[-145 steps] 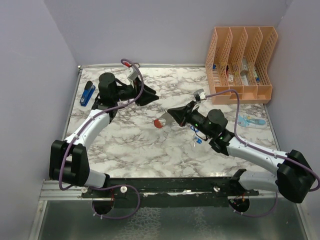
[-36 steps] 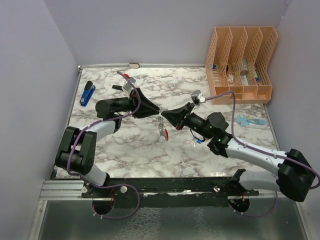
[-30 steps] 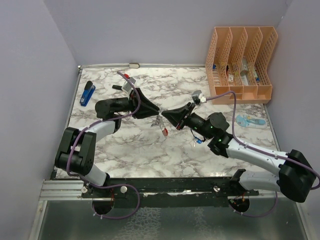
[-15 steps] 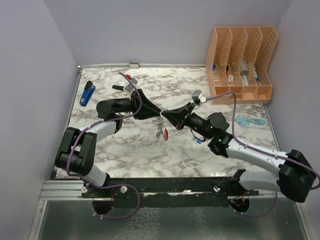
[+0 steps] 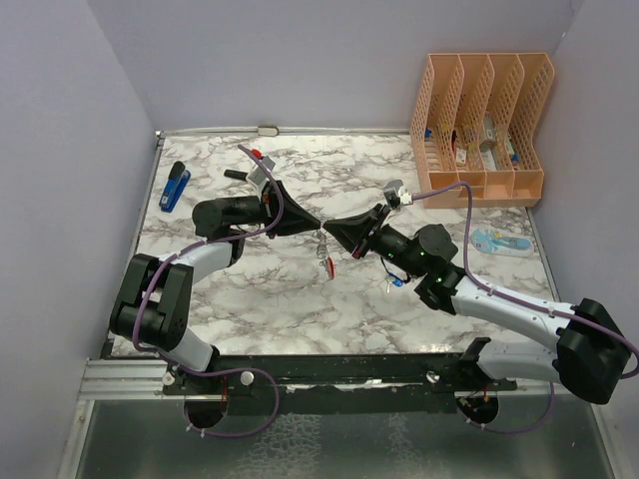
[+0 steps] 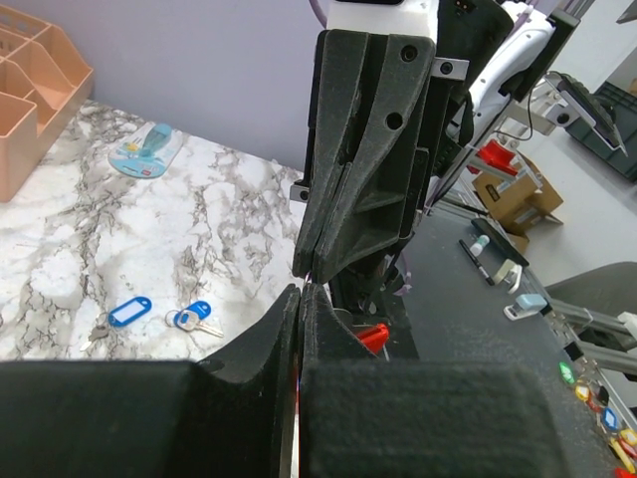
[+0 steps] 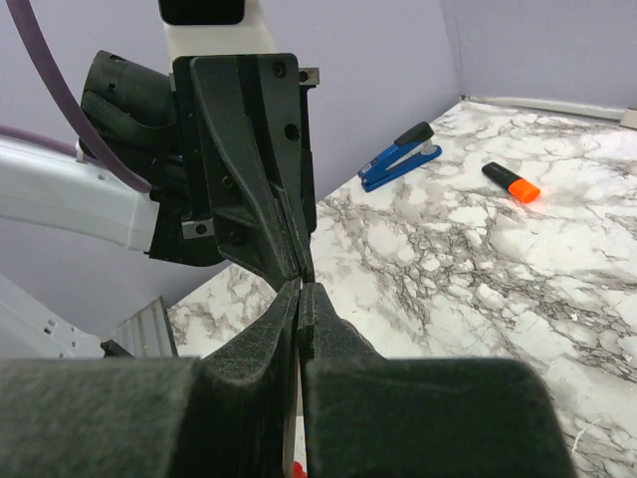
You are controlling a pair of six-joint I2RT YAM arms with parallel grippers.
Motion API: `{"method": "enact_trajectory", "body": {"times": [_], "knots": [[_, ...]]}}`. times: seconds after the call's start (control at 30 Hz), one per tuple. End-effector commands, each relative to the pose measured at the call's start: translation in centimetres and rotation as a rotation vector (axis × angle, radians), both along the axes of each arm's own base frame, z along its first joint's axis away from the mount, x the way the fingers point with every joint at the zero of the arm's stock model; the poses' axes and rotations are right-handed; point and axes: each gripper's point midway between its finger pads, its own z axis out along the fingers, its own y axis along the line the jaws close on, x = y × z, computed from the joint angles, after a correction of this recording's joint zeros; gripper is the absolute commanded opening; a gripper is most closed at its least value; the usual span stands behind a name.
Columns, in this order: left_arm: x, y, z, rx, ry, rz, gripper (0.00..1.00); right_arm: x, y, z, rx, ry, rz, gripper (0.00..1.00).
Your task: Put the keys on the keyring
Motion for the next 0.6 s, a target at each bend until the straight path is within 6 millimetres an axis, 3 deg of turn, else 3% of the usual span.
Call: {"method": "enact_trajectory", "body": {"times": [0.0,0.13,0.2,0.27,0.43,0.57], "knots": [[-2.0,0.4,2.0,-0.053,-0.264,-0.026,0.0,-0.2,0.0,3.2,0.052,-0.051,-0.002,0.01],[-2.5,0.5,2.5,-0.032,-0.298,-0.055,0.0,-0.3,0.3,2.8,0.037,-0.031,0.012,0.05],[-3.0,0.6,2.9,-0.011,-0.322,-0.081,0.0,-0.2,0.3,2.3,0.023,-0.008,0.013,0.22],[-3.3,0.7,3.2,0.006,-0.33,-0.1,0.0,-0.2,0.1,2.1,0.02,-0.003,0.006,0.32],[-4.0,1.1,3.4,0.053,-0.354,-0.14,0.0,-0.6,-1.1,2.0,0.039,-0.01,-0.026,0.4],[-4.3,1.4,3.4,0.129,-0.354,-0.193,0.0,-1.3,-2.3,1.2,-0.063,-0.024,-0.041,0.41]]}}
